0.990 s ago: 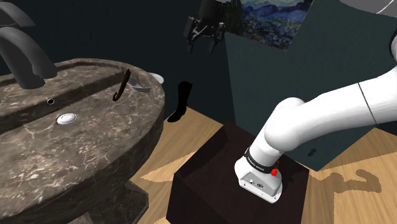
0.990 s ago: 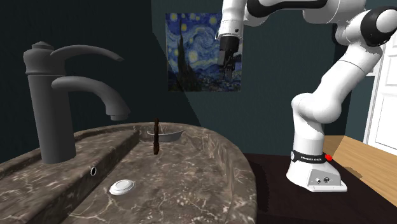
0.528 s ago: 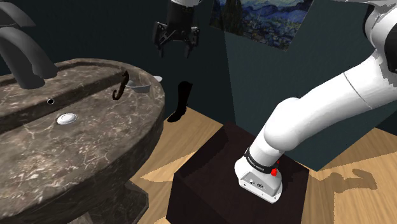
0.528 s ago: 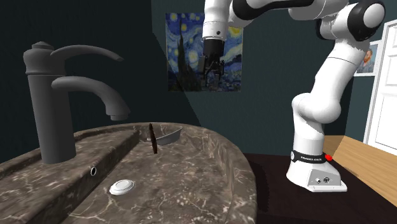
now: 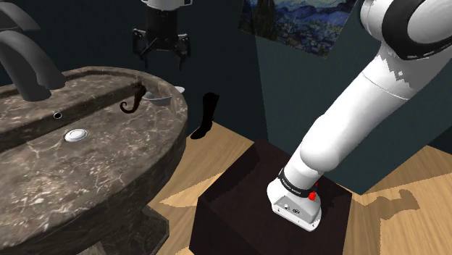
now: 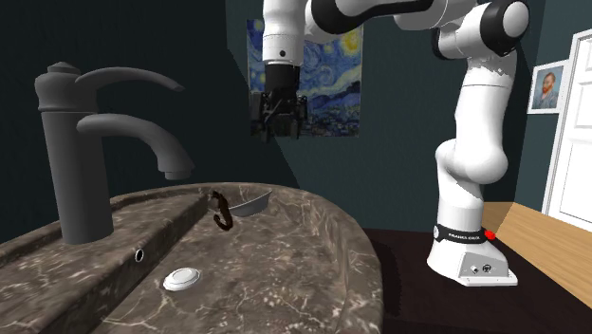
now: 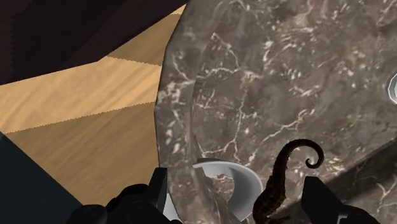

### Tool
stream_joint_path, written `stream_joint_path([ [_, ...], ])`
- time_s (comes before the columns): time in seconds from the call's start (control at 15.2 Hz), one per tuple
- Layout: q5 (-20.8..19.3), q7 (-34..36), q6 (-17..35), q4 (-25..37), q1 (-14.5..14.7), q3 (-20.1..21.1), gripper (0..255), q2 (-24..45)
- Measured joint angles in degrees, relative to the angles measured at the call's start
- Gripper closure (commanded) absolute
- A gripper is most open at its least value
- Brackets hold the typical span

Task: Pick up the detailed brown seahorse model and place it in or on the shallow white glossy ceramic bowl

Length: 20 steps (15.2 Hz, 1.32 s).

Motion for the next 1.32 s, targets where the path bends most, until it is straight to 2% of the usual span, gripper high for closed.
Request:
stream_joint_path([
  [0.26,-5.42,9.29,-1.11,9.6,1.2,2.56,0,11.05],
  [0.53,-11.1,17.95,-4.08,21.16,4.71,3.3,0,22.55],
  [0.66,-12.72,20.27,-5.08,24.88,6.06,3.02,0,26.18],
  [1.32,-13.47,21.47,-0.3,21.03,5.91,2.6,0,27.43],
])
